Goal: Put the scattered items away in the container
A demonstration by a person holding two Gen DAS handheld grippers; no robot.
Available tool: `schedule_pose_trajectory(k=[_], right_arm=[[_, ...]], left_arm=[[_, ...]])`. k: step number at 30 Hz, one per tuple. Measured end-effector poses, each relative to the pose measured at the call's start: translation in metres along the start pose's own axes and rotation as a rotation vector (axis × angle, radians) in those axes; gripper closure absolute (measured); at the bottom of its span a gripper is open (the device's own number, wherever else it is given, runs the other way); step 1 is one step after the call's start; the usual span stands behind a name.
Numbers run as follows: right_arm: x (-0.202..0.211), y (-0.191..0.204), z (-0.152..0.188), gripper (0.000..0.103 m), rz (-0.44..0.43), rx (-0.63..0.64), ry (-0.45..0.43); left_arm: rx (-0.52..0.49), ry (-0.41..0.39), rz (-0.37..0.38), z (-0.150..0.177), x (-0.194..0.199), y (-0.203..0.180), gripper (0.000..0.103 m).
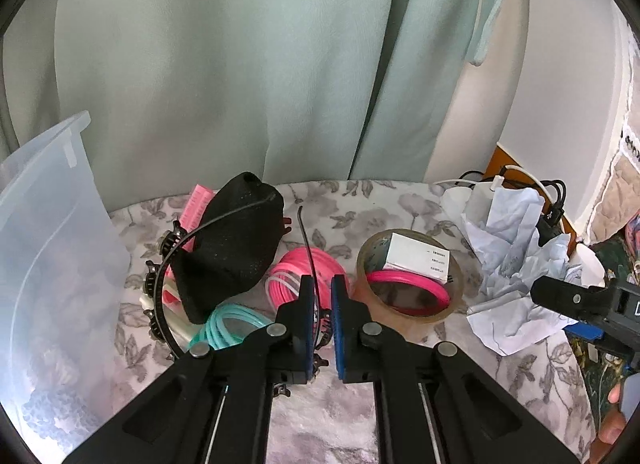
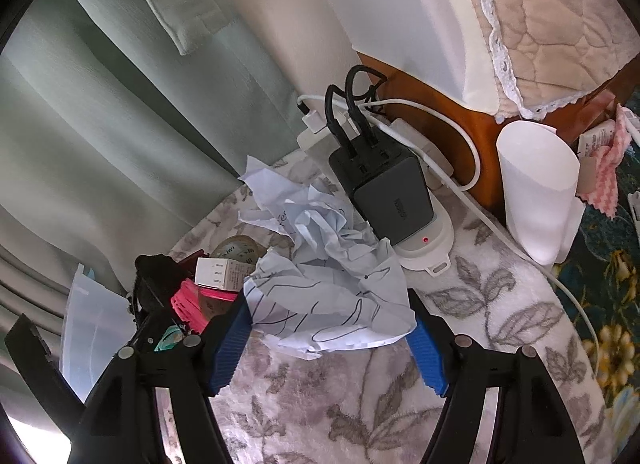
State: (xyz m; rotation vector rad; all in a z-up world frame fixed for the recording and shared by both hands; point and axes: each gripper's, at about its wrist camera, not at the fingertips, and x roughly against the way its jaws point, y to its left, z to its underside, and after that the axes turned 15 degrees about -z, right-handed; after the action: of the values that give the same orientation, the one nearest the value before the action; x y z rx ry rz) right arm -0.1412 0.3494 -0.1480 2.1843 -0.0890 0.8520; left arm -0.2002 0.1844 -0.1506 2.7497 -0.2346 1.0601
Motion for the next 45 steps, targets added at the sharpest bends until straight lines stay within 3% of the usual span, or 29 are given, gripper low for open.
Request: schedule_pose_trajectory(k=[6, 25, 34, 45], right_arm=[[0.001, 0.0, -0.001, 0.028, -0.003, 0.002, 0.003], [0.003, -0.005, -0.003, 0.028, -0.016, 0.012, 0.021], [0.008, 0.001, -0.003, 0.03, -0.014, 0.025, 0.006], [0.032, 0.021, -0.004, 0.03, -0.035, 0.048, -0.039]], left_arm=[[-0.007, 0.04, -0.019, 0.001, -0.015, -0.003, 0.095], [0.019, 0.001, -0.041, -0.02, -0.025, -0.007, 0.094], [0.005, -0.035, -0.037, -0.022, -0.015, -0.005, 0.098], [-0.002, -0.118, -0.029, -0.031, 0.032, 0.002, 0.098]])
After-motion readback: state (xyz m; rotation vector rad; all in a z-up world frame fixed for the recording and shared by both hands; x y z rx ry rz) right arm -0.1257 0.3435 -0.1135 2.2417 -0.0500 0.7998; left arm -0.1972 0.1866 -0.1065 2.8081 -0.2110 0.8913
